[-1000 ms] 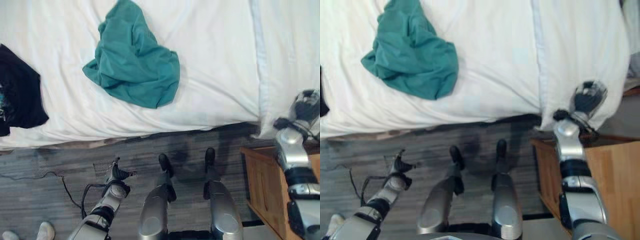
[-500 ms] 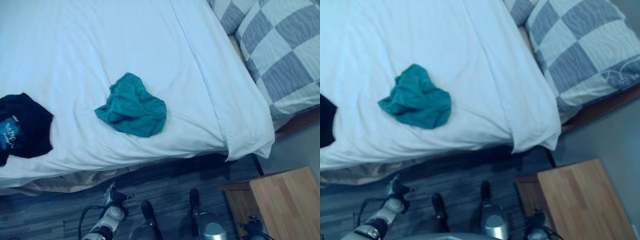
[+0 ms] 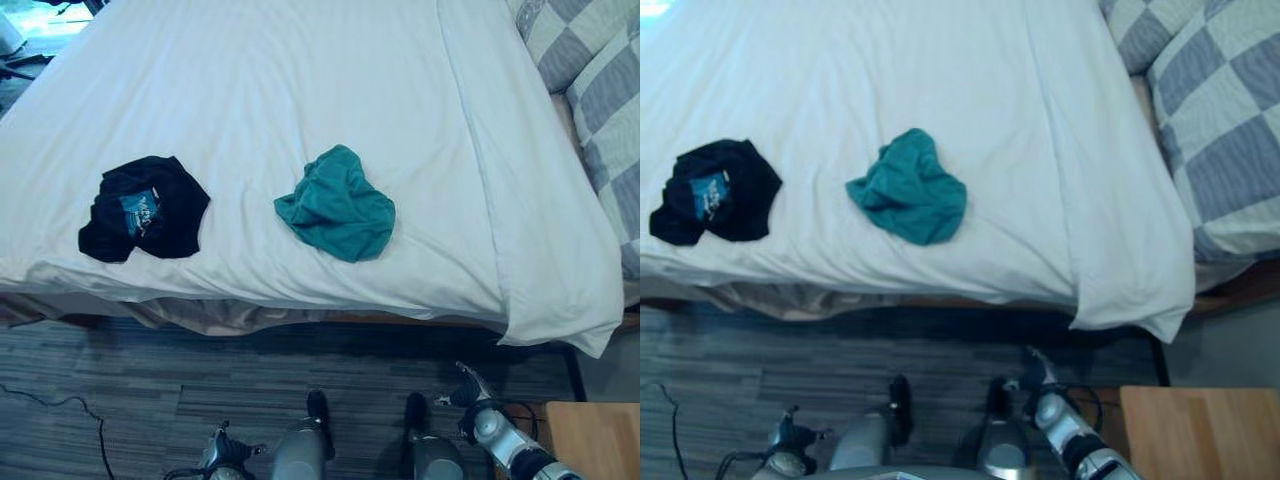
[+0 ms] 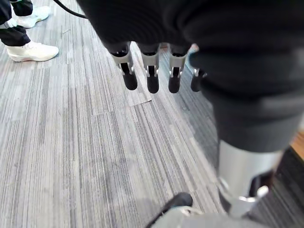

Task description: Tidy up the quilt and then pick up the clothes from the bed and put them into the laundry hamper.

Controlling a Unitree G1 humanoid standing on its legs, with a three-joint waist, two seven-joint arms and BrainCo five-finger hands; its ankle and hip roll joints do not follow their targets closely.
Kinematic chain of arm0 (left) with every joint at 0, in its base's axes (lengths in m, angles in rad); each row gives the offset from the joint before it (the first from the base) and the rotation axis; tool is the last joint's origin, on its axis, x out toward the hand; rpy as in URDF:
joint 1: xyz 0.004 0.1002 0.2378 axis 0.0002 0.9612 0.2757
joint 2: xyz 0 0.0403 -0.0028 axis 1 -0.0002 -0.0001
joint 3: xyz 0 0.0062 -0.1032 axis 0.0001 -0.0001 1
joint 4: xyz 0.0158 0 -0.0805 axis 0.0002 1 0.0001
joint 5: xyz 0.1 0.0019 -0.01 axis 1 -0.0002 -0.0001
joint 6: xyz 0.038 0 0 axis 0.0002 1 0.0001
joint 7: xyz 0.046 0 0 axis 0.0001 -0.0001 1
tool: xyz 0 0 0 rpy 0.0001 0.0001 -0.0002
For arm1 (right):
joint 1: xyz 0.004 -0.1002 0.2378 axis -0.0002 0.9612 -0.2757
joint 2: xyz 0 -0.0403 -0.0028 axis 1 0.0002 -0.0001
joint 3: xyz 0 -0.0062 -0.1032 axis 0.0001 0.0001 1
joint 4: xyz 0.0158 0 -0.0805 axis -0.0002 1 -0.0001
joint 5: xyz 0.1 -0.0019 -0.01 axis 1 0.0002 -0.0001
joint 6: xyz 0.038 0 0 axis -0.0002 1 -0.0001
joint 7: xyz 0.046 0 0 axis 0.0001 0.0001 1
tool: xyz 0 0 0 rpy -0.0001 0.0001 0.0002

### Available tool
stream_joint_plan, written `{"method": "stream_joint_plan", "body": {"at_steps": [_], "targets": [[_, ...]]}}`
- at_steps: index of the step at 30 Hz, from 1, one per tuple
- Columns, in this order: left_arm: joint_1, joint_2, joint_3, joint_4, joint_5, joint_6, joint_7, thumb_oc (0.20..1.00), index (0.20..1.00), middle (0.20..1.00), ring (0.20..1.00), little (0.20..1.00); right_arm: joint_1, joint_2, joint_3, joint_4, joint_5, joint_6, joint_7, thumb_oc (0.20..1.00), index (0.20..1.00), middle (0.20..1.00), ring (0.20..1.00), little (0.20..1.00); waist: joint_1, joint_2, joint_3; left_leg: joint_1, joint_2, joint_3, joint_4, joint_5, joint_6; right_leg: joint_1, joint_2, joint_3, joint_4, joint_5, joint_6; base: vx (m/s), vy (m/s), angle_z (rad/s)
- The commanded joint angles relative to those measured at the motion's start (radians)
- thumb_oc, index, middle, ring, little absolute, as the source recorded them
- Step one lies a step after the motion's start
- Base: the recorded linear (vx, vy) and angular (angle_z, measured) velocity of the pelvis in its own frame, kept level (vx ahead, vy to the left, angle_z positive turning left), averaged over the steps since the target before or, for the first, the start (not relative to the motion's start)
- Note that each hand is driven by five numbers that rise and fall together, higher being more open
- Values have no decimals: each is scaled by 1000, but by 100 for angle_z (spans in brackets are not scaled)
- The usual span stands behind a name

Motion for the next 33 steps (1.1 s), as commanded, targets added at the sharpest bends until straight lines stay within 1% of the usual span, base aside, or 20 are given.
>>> {"method": "stream_joint_plan", "body": {"at_steps": [1,3,5,6,9,10,11,14,17,18,19,20,21,23,25,26,27,30,31,33], "targets": [[-5,9,-24,-23,-8,-8,25,1000,1000,1000,1000,1000,3,-10,-16,6,-7,3,16,1000,1000,1000,1000,1000,-3,-1,6,90,89,-24,-126,-9,11,-22,-78,48,111,-241,93,125,705,50],[-24,10,-38,-23,-10,-3,13,1000,1000,1000,1000,1000,39,-9,-48,31,5,9,43,1000,1000,1000,1000,1000,-9,14,-18,111,93,-29,-186,2,0,-12,-105,28,146,-250,117,161,633,66],[-27,34,-57,-25,9,1,-2,1000,1000,1000,1000,1000,79,16,-101,80,9,22,56,1000,1000,1000,1000,1000,-7,-12,-42,126,14,-53,-186,-49,1,-12,-201,22,255,-177,147,185,593,86],[-30,43,-53,-27,8,7,-2,1000,1000,1000,1000,1000,79,25,-101,87,9,31,59,1000,1000,1000,1000,1000,-2,-27,-36,138,-17,-37,-181,-70,20,-26,-236,14,308,-118,147,77,314,55],[-32,76,-37,-25,13,13,-14,1000,1000,1000,1000,1000,76,40,-88,96,1,32,64,1000,1000,1000,1000,1000,12,-41,-23,166,-44,3,-188,-93,50,-46,-258,-39,401,-95,125,70,338,2],[-26,92,-33,-31,11,16,-17,1000,1000,1000,1000,1000,77,47,-83,88,14,26,61,1000,1000,1000,1000,1000,8,-42,-16,178,-55,12,-198,-95,63,-69,-218,-43,461,-120,111,146,530,-29],[-17,99,-42,-35,29,25,-20,1000,1000,1000,1000,1000,94,66,-70,79,27,18,58,1000,1000,1000,1000,1000,-12,-42,-5,207,-77,19,-221,-92,75,-109,-75,-13,484,-218,82,159,478,-10],[-26,84,-66,-17,61,27,-28,1000,1000,1000,1000,1000,89,75,-36,64,24,5,51,1000,1000,1000,1000,1000,-32,-58,8,236,-146,25,-222,-105,86,-136,77,-39,346,-238,72,204,274,-18],[-44,86,-76,-11,80,34,-40,1000,1000,1000,1000,1000,96,66,-21,52,28,2,49,1000,1000,1000,1000,1000,-52,-61,11,269,-181,33,-203,-153,95,-173,115,-97,265,-230,37,286,168,14],[-44,65,-72,-11,75,23,-46,1000,1000,1000,1000,1000,97,60,-19,37,41,1,59,1000,1000,1000,1000,1000,-52,-53,-1,287,-220,28,-115,-237,100,-111,117,-118,184,-270,0,324,104,49],[-43,64,-72,-11,75,24,-46,1000,1000,1000,1000,1000,97,59,-19,37,41,1,59,1000,1000,1000,1000,1000,-53,-51,0,283,-218,27,-107,-242,100,-109,118,-119,182,-270,-1,389,162,26],[-43,51,-75,-16,69,16,-41,1000,1000,1000,1000,1000,87,53,-20,39,41,4,55,1000,1000,1000,1000,1000,-59,-45,7,248,-228,35,-15,-254,80,-98,115,-111,170,-270,-8,66,178,6],[-45,16,-99,-35,62,2,-36,1000,1000,1000,1000,1000,57,49,-12,71,11,15,36,1000,1000,1000,1000,1000,-56,-48,28,143,-242,75,196,-191,22,-54,84,-143,113,-247,-24,57,194,-18],[-76,23,-110,-80,47,-2,-28,1000,1000,1000,1000,1000,41,28,-24,83,17,17,26,1000,1000,1000,1000,1000,-45,-57,48,29,-190,63,366,-108,-43,-27,82,-136,90,-243,-33,11,119,-17],[-80,29,-118,-96,52,-6,-31,1000,1000,1000,1000,1000,32,20,-33,87,17,19,22,1000,1000,1000,1000,1000,-49,-55,47,16,-137,78,365,-116,-40,-20,80,-137,80,-237,-27,59,282,-42],[-46,59,-112,-95,80,-9,-49,1000,1000,1000,1000,1000,25,-9,-34,51,6,18,27,1000,1000,1000,1000,1000,-58,-36,26,89,-58,93,155,-174,12,-30,47,-84,59,-206,18,59,608,-38],[-44,56,-118,-108,87,-10,-42,1000,1000,1000,1000,1000,21,-14,-29,40,0,15,25,1000,1000,1000,1000,1000,-55,-27,19,113,-40,64,60,-159,16,-36,37,-58,56,-196,35,61,608,-58],[-84,44,-137,-93,92,-12,-27,1000,1000,1000,1000,1000,1,-21,-15,25,5,7,32,1000,1000,1000,1000,1000,-57,-21,-2,170,-1,-15,-67,-120,9,-50,12,-8,49,-184,55,20,444,-92],[-104,31,-158,-98,89,-14,-12,1000,1000,1000,1000,1000,5,-43,3,-5,-26,1,38,1000,1000,1000,1000,1000,-62,-18,-16,212,6,-102,-68,-140,2,-56,-8,24,62,-165,79,9,596,-79],[-109,21,-184,-101,116,-7,-17,1000,1000,1000,1000,1000,23,-38,-4,-21,-61,-2,48,1000,1000,1000,1000,1000,-85,-15,-41,258,-6,-112,-112,-184,8,-69,-42,23,87,-156,99,-21,532,-67]]}}
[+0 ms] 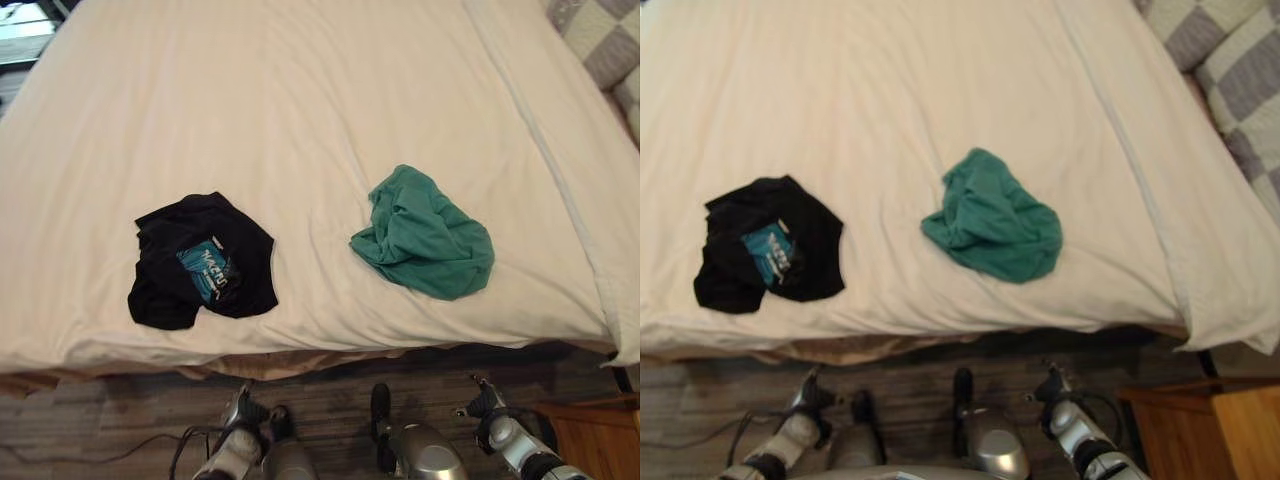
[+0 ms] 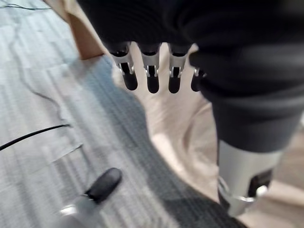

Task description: Tidy up the quilt and then pick up the clothes from the bed and put them into the laundry hamper.

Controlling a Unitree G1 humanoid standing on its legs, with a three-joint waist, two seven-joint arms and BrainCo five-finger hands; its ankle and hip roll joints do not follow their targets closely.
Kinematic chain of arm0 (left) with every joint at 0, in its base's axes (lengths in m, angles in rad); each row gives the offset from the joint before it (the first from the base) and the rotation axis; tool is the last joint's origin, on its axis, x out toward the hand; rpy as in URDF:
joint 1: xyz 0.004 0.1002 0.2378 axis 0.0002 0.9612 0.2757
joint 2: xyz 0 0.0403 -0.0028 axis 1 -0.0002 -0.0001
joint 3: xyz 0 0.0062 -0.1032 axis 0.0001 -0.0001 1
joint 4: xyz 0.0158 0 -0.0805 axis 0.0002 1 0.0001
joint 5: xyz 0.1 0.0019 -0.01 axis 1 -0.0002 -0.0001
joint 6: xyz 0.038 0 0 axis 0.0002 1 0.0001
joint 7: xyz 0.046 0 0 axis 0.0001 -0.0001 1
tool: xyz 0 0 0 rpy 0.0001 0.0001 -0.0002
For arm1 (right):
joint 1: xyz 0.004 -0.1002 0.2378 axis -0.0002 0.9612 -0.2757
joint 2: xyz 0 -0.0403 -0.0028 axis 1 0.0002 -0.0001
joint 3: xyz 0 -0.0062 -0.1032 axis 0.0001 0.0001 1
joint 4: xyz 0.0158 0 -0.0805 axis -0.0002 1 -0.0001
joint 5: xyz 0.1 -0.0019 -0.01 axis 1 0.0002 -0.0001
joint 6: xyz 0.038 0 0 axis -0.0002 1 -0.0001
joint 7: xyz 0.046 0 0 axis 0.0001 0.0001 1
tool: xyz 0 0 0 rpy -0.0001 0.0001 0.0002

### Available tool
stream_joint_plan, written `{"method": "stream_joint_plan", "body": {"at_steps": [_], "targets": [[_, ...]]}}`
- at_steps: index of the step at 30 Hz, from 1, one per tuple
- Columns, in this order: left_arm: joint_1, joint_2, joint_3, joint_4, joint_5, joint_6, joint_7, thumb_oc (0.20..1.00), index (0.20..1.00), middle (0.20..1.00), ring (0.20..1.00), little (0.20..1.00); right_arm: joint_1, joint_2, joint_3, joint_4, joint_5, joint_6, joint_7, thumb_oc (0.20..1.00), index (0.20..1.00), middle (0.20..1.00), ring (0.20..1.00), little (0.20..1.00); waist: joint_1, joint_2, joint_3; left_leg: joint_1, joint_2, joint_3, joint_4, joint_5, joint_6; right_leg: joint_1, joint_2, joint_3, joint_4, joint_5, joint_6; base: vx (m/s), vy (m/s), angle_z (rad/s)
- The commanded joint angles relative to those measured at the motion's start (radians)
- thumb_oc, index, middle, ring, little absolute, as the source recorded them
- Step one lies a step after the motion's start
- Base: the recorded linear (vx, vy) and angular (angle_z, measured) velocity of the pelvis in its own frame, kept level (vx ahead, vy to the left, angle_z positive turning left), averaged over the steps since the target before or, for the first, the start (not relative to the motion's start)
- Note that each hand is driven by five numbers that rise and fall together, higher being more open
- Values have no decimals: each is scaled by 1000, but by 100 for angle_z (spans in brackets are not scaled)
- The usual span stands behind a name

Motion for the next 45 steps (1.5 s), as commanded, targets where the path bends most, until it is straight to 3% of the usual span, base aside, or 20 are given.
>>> {"method": "stream_joint_plan", "body": {"at_steps": [1,2,4,7,8,9,10,15,18,19,22,28,30,34,37,38,42,45], "targets": [[29,-3,-21,-7,61,-11,31,1000,1000,1000,1000,1000,29,15,17,-45,-62,-23,4,1000,1000,1000,1000,1000,2,-15,-69,70,-54,18,79,-180,81,-72,-241,-96,8,-106,172,-145,521,-36],[28,21,-16,-49,82,-1,20,1000,1000,1000,1000,1000,29,51,32,-72,-92,-12,19,1000,1000,1000,1000,1000,3,-42,-64,90,-105,45,23,-185,104,-120,-294,-81,47,-33,217,-205,441,1],[34,45,-2,-64,96,0,20,1000,1000,1000,1000,1000,24,81,41,-97,-91,-9,28,1000,1000,1000,1000,1000,21,-39,-43,100,-112,83,7,-183,114,-129,-309,-107,50,-30,228,-222,311,4],[47,55,4,-61,105,4,18,1000,1000,1000,1000,1000,23,99,49,-104,-85,-16,32,1000,1000,1000,1000,1000,31,-33,-37,82,-129,87,3,-168,128,-127,-296,-100,79,-66,212,-145,177,-38],[57,56,12,-51,99,7,16,1000,1000,1000,1000,1000,24,106,54,-96,-83,-14,35,1000,1000,1000,1000,1000,36,-29,-32,71,-140,80,2,-159,136,-127,-270,-74,114,-88,201,-168,176,-8],[84,58,38,1,88,16,18,1000,1000,1000,1000,1000,34,108,60,-77,-83,-14,35,1000,1000,1000,1000,1000,52,-24,-33,50,-166,72,-3,-140,150,-101,-209,-52,156,-145,175,-190,187,3],[103,54,56,35,75,19,23,1000,1000,1000,1000,1000,39,112,57,-64,-80,-14,32,1000,1000,1000,1000,1000,65,-27,-37,49,-175,80,-11,-138,148,-66,-201,-68,136,-160,167,-137,118,13],[207,11,202,129,-37,31,41,1000,1000,1000,1000,1000,74,115,-22,55,-41,18,8,1000,1000,1000,1000,1000,93,-30,-92,50,-172,106,-50,-114,138,20,-206,-104,-16,-132,168,38,-62,-4],[272,-6,307,137,-147,33,58,1000,1000,1000,1000,1000,98,95,-165,77,91,23,-23,1000,1000,1000,1000,1000,91,-29,-114,63,-168,109,-58,-106,138,49,-209,-108,-50,-119,168,103,-43,2],[312,19,419,100,-244,20,86,1000,1000,1000,1000,1000,126,53,-291,6,209,9,-50,1000,1000,1000,1000,1000,86,-27,-122,76,-165,112,-66,-99,135,72,-210,-117,-73,-113,172,119,-45,4],[388,78,525,-105,-280,-14,109,1000,1000,1000,1000,1000,182,-23,-415,-151,253,-21,-87,1000,1000,1000,1000,1000,84,-20,-120,98,-158,121,-83,-95,132,92,-211,-126,-84,-110,178,79,-27,-2],[496,258,709,-603,-162,-72,105,1000,1000,1000,1000,1000,251,-240,-572,-470,122,-59,-104,1000,1000,1000,1000,1000,91,-14,-122,112,-151,117,-100,-85,123,104,-212,-134,-87,-114,191,26,-29,2],[479,349,770,-819,-98,-123,105,1000,1000,1000,1000,1000,255,-332,-622,-584,58,-79,-115,1000,1000,1000,1000,1000,94,-9,-123,117,-144,113,-102,-89,115,110,-211,-136,-86,-120,196,14,-20,0],[442,404,771,-983,-85,-192,82,1000,1000,1000,1000,1000,248,-400,-630,-680,2,-105,-113,1000,1000,1000,1000,1000,93,-11,-128,113,-142,109,-104,-82,109,106,-213,-140,-87,-116,197,0,0,0],[402,443,727,-1057,-66,-206,37,1000,1000,1000,1000,1000,221,-443,-610,-745,-31,-123,-100,1000,1000,1000,1000,1000,90,-11,-127,115,-138,110,-104,-82,103,105,-214,-139,-86,-115,198,-8,-22,-1],[318,487,637,-1028,-47,-192,19,1000,1000,1000,1000,1000,159,-480,-560,-811,-62,-130,-88,1000,1000,1000,1000,1000,82,-10,-110,106,-133,117,-102,-77,99,90,-213,-133,-81,-111,198,-60,-30,0],[224,503,525,-957,3,-161,3,1000,1000,1000,1000,1000,70,-503,-497,-856,-89,-131,-89,1000,1000,1000,1000,1000,76,-6,-77,85,-129,128,-93,-71,98,53,-213,-120,-66,-107,198,-85,-15,-5],[84,529,398,-877,79,-120,14,1000,1000,1000,1000,1000,-49,-497,-424,-906,-93,-130,-106,1000,1000,1000,1000,1000,57,-1,-17,30,-121,140,-66,-61,98,-16,-214,-97,-38,-101,195,-147,-9,-21]]}}
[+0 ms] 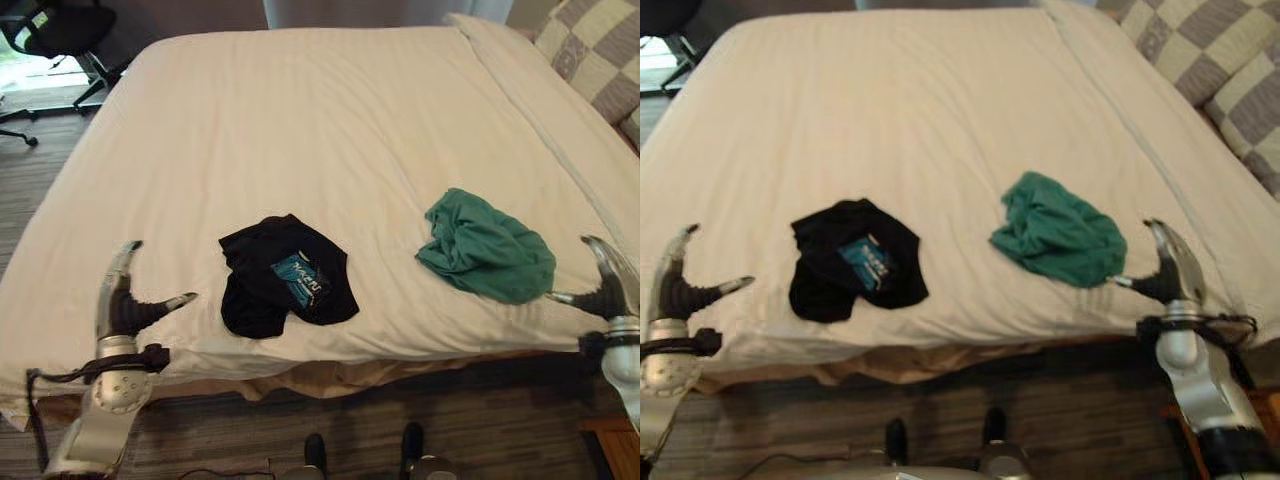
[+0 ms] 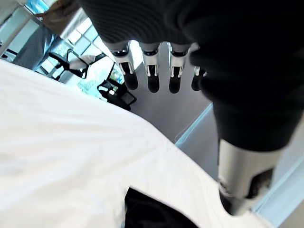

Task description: Tidy up the quilt and then pick up the clothes from the bed and put them into the laundry hamper.

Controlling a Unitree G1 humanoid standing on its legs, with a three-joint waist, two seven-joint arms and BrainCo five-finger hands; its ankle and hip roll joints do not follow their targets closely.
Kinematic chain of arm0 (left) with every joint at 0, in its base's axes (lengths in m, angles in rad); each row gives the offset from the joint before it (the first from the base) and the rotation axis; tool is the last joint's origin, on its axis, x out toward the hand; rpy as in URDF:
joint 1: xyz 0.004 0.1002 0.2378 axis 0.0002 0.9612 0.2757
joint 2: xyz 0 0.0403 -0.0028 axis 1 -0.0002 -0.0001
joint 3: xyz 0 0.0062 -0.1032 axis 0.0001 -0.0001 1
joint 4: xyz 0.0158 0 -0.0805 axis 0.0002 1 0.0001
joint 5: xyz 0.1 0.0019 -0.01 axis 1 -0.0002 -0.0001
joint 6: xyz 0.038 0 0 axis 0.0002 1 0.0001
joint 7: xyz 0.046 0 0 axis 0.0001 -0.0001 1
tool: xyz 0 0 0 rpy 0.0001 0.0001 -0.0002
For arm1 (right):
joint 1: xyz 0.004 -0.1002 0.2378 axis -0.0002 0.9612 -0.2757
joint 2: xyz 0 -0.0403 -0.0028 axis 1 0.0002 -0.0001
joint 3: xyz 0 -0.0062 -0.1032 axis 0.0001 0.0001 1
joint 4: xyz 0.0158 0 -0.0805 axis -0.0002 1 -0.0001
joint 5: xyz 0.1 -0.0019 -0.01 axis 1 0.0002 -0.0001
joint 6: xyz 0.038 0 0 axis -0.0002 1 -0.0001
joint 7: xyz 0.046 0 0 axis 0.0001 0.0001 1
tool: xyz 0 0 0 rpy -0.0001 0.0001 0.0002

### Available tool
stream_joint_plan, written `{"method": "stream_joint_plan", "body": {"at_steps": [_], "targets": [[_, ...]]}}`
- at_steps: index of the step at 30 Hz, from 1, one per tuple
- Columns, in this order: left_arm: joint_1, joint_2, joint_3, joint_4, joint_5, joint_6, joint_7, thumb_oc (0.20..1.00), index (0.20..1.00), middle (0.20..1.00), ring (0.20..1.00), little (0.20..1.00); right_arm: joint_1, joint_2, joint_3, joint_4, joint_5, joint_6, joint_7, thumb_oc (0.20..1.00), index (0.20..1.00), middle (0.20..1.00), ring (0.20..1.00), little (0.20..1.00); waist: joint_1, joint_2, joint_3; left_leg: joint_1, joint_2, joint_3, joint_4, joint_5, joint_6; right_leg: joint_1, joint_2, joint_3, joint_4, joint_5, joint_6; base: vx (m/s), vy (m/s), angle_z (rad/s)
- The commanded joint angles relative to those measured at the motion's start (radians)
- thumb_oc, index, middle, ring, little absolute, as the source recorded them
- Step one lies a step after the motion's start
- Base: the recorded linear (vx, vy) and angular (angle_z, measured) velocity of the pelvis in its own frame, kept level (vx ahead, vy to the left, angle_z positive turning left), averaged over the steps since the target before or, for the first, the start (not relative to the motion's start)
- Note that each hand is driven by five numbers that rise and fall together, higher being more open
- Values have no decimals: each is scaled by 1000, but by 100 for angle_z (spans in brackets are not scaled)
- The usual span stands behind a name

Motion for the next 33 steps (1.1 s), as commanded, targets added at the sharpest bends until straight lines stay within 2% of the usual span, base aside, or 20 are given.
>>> {"method": "stream_joint_plan", "body": {"at_steps": [1,3,4,7,10,12,13,14,15,16,17,18,19,22,24,25,26,29,30,33], "targets": [[-172,69,-27,32,104,8,22,1000,1000,1000,1000,1000,-150,-49,12,-68,-21,-34,-34,1000,1000,1000,1000,1000,-12,-29,112,14,72,10,36,-129,-57,-20,-88,20,53,-144,76,-211,-25,-35],[-281,80,-104,69,155,27,38,1000,1000,1000,1000,1000,-213,-36,49,-111,-20,-44,-53,1000,1000,1000,1000,1000,-31,-27,150,-33,82,26,53,-117,-60,-80,-88,34,71,-137,76,-140,-32,-23],[-290,80,-109,76,155,26,40,1000,1000,1000,1000,1000,-215,-36,47,-110,-20,-44,-53,1000,1000,1000,1000,1000,-28,-27,148,-39,83,27,55,-117,-61,-87,-88,36,74,-137,75,-67,-20,-10],[-389,64,-184,123,191,38,49,1000,1000,1000,1000,1000,-268,-3,100,-141,-11,-60,-59,1000,1000,1000,1000,1000,-57,-24,173,-73,93,63,64,-104,-65,-143,-86,58,77,-118,78,-100,-8,-17],[-431,57,-218,143,210,41,48,1000,1000,1000,1000,1000,-287,2,123,-155,-10,-69,-55,1000,1000,1000,1000,1000,-68,-25,183,-82,98,87,64,-99,-68,-170,-86,73,75,-108,81,-46,1,-37],[-485,43,-262,180,231,54,52,1000,1000,1000,1000,1000,-315,1,151,-155,-9,-74,-54,1000,1000,1000,1000,1000,-80,-25,197,-91,103,107,70,-97,-71,-191,-86,86,76,-100,82,-55,15,-35],[-528,26,-306,229,268,81,34,1000,1000,1000,1000,1000,-332,-1,170,-160,-9,-78,-52,1000,1000,1000,1000,1000,-92,-22,208,-92,106,119,72,-100,-74,-203,-87,93,76,-99,85,-55,15,-33],[-532,25,-308,232,268,81,35,1000,1000,1000,1000,1000,-332,-1,168,-160,-8,-78,-52,1000,1000,1000,1000,1000,-90,-24,207,-96,104,120,71,-95,-73,-208,-88,95,75,-95,84,-33,35,-33],[-537,-1,-350,285,328,105,-9,900,900,900,900,900,-351,-11,177,-175,-11,-83,-46,1000,1000,1000,1000,1000,-99,-21,218,-93,108,128,75,-101,-75,-211,-89,102,78,-97,87,-18,12,-26],[-537,-18,-365,314,339,113,-22,655,655,655,655,655,-359,-16,180,-175,-13,-82,-45,1000,1000,1000,1000,1000,-100,-21,220,-94,108,130,76,-100,-76,-214,-90,102,79,-98,85,-2,7,-24],[-528,-42,-372,354,344,117,-42,376,376,376,376,376,-374,-20,183,-172,-14,-80,-42,1000,1000,1000,1000,1000,-100,-21,224,-97,109,131,76,-99,-77,-217,-90,104,81,-98,84,-4,-25,-13],[-518,-64,-378,396,347,121,-54,376,376,376,376,376,-391,-24,188,-174,-16,-78,-40,1000,1000,1000,1000,1000,-99,-22,228,-99,111,129,78,-99,-79,-218,-92,104,83,-98,82,-12,-23,-10],[-520,-65,-377,398,347,120,-53,200,200,200,200,200,-393,-24,188,-173,-16,-78,-40,1000,1000,1000,1000,1000,-100,-22,228,-103,110,129,78,-94,-78,-222,-93,104,82,-94,81,-4,-40,-4],[-453,-108,-377,429,345,119,-70,200,200,200,200,200,-453,-33,216,-171,-26,-74,-40,1000,1000,1000,1000,1000,-90,-23,233,-115,112,120,78,-90,-81,-229,-93,101,83,-93,77,-8,-44,1],[-360,-138,-369,430,327,99,-78,200,200,200,200,200,-524,-64,252,-156,-45,-66,-40,1000,1000,1000,1000,1000,-62,-22,242,-119,116,109,69,-84,-86,-226,-91,91,83,-99,73,-4,-54,5],[-359,-138,-366,429,327,99,-78,200,200,200,200,200,-530,-63,257,-153,-45,-67,-41,1000,1000,1000,1000,1000,-66,-23,240,-124,115,109,68,-79,-85,-231,-92,91,82,-94,72,2,-58,9],[-319,-145,-352,433,312,92,-74,200,200,200,200,200,-552,-75,269,-147,-54,-63,-40,1000,1000,1000,1000,1000,-51,-22,247,-125,117,104,68,-81,-87,-227,-92,86,84,-99,71,-13,-83,11],[-185,-174,-289,477,174,60,-56,200,200,200,200,200,-661,-108,340,-82,-52,-52,-38,1000,1000,1000,1000,1000,-9,-18,259,-146,120,81,58,-60,-92,-232,-94,66,88,-101,65,-5,-86,13],[-183,-175,-286,477,174,60,-56,200,200,200,200,200,-667,-108,345,-78,-52,-53,-39,1000,1000,1000,1000,1000,-12,-17,259,-146,120,80,58,-60,-92,-231,-94,65,88,-101,65,1,-74,18],[-83,-176,-247,477,55,21,-46,200,200,200,200,200,-770,-153,438,30,-59,-39,-17,1000,1000,1000,1000,1000,36,-2,273,-166,119,55,38,-36,-99,-237,-99,36,100,-108,61,-5,-84,25]]}}
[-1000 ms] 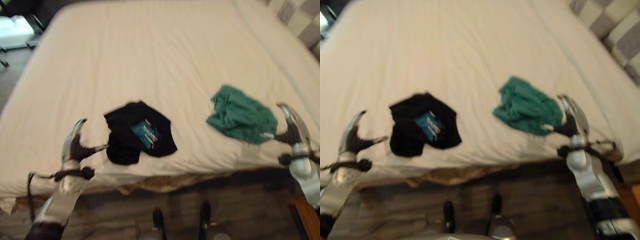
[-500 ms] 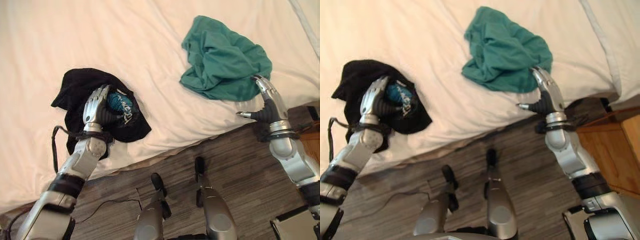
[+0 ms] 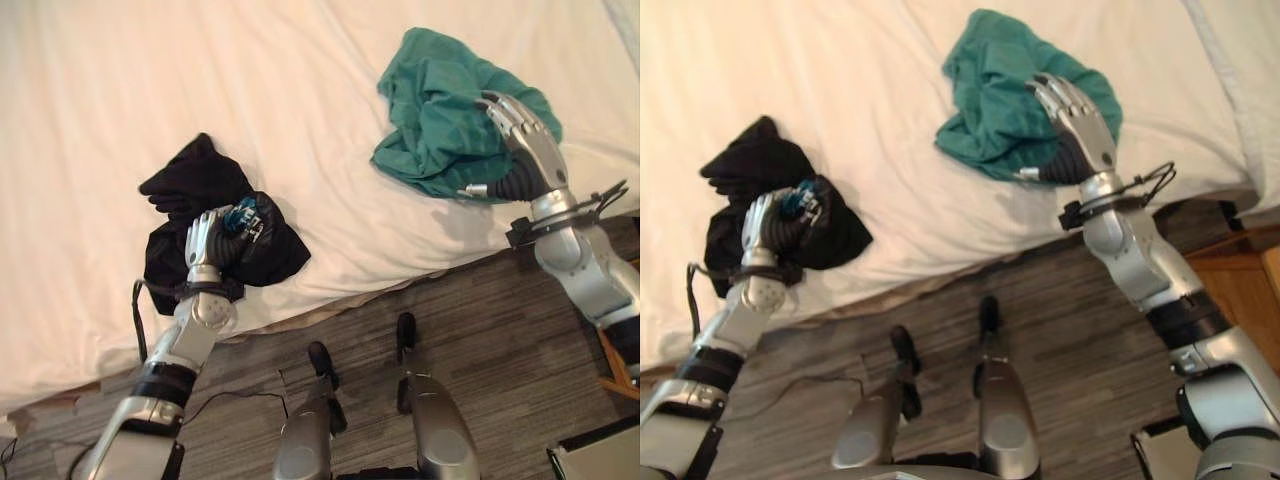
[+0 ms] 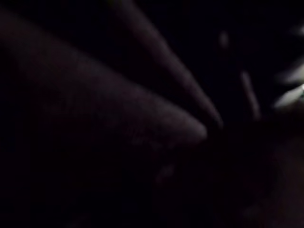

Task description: Tidy up the quilt and then pick up the clothes from the bed and put them into the laundry hamper.

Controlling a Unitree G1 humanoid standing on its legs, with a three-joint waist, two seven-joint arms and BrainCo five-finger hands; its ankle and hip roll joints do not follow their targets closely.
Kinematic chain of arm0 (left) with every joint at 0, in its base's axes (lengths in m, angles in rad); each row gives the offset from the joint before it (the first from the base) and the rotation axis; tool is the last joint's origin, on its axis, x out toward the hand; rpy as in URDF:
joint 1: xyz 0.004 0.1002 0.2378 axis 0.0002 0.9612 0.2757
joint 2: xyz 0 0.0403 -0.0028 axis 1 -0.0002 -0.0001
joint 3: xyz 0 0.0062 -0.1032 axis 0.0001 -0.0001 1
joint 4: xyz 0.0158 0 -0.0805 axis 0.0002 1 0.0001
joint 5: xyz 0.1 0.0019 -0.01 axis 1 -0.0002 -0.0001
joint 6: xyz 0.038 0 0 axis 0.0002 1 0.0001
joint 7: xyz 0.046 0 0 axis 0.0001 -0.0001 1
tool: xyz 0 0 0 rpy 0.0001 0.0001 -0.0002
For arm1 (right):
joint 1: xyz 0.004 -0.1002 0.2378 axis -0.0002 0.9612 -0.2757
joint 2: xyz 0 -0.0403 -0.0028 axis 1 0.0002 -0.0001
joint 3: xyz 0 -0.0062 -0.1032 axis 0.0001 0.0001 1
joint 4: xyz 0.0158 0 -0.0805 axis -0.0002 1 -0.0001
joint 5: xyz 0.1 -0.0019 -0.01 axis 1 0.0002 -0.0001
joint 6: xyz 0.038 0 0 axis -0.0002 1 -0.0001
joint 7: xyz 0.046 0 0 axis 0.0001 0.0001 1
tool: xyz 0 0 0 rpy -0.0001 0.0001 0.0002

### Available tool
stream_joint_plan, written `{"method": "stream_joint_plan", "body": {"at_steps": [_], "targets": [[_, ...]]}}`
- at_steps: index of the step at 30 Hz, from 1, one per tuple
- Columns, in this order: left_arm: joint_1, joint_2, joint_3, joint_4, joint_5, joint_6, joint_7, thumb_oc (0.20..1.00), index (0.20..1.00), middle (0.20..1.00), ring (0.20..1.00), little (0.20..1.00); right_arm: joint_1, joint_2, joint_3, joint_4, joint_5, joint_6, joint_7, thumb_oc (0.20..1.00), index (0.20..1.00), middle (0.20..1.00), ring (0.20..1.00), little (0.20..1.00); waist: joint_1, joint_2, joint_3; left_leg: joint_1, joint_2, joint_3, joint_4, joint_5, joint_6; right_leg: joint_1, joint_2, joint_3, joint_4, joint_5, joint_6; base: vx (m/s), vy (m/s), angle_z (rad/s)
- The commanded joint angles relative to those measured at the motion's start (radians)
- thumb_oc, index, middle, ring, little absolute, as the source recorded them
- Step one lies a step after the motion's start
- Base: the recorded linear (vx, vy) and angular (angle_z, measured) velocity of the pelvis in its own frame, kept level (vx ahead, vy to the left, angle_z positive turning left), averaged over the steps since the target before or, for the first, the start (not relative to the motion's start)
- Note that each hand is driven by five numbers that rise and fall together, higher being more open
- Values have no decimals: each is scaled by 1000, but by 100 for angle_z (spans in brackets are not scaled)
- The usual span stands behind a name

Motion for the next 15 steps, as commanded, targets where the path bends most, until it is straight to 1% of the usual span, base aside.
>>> {"method": "stream_joint_plan", "body": {"at_steps": [1,2,4,5,6,7,8,9,10,11,12,13,15], "targets": [[363,16,-56,151,-202,71,-91,200,200,200,200,200,-163,-77,75,130,-27,2,1,1000,1000,1000,1000,1000,73,-53,-8,-48,91,-38,37,-61,-85,-68,-132,-51,102,-175,97,-17,-68,20],[392,20,-39,103,-259,52,-101,200,200,200,200,200,-176,-105,92,180,-32,12,6,1000,1000,1000,1000,1000,86,-46,-4,-56,89,-47,34,-56,-86,-72,-134,-59,107,-177,97,-26,-59,35],[447,38,-12,-8,-412,2,-125,200,200,200,200,200,-235,-152,160,357,-27,38,13,1000,1000,1000,1000,1000,109,-29,6,-77,82,-64,28,-42,-87,-86,-142,-77,120,-176,96,-26,-34,37],[448,37,-10,-10,-413,2,-125,200,200,200,200,200,-242,-151,166,361,-26,37,12,1000,1000,1000,1000,1000,106,-28,6,-77,82,-64,28,-42,-87,-87,-142,-78,121,-176,96,-45,-5,31],[496,49,26,-101,-551,-29,-173,200,200,200,200,200,-284,-205,229,495,-52,67,39,1000,1000,1000,1000,1000,127,-4,19,-96,76,-73,18,-30,-88,-108,-148,-89,131,-176,98,-34,1,31],[497,48,27,-102,-551,-29,-174,200,200,200,200,200,-288,-204,234,497,-51,66,39,1000,1000,1000,1000,1000,125,-4,18,-97,76,-74,18,-30,-88,-109,-148,-90,131,-176,98,-81,2,29],[533,57,46,-152,-623,-42,-214,200,200,200,200,200,-305,-226,258,619,-50,87,76,1000,1000,1000,1000,1000,139,21,29,-119,69,-79,14,-21,-89,-132,-155,-99,142,-177,100,-46,0,20],[534,56,47,-153,-623,-42,-214,200,200,200,200,200,-307,-226,260,620,-50,87,76,1000,1000,1000,1000,1000,138,21,29,-120,69,-79,14,-20,-89,-133,-155,-99,142,-177,100,-58,15,21],[558,57,55,-175,-641,-44,-229,200,200,200,200,200,-321,-235,268,663,-39,93,93,1000,1000,1000,1000,1000,144,32,28,-128,66,-80,10,-18,-89,-146,-158,-100,149,-180,100,-23,17,20],[572,54,55,-206,-654,-44,-248,200,200,200,200,200,-311,-229,254,694,-11,97,110,410,410,410,410,410,146,41,29,-135,64,-81,9,-16,-88,-153,-158,-100,154,-183,99,46,22,12],[597,49,54,-245,-691,-38,-282,200,200,200,200,200,-297,-218,239,736,29,96,131,200,200,200,200,200,152,52,19,-121,64,-86,4,-33,-94,-145,-155,-94,163,-208,107,55,12,6],[604,41,48,-264,-708,-35,-302,200,200,200,200,200,-274,-204,221,745,65,91,142,200,200,200,200,200,150,56,15,-118,63,-89,4,-35,-93,-141,-152,-93,162,-211,106,72,12,5],[600,29,27,-286,-733,-24,-333,200,200,200,200,200,-209,-177,180,741,109,84,148,200,200,200,200,200,146,53,2,-103,63,-94,4,-41,-91,-119,-147,-94,152,-213,103,-33,3,17]]}}
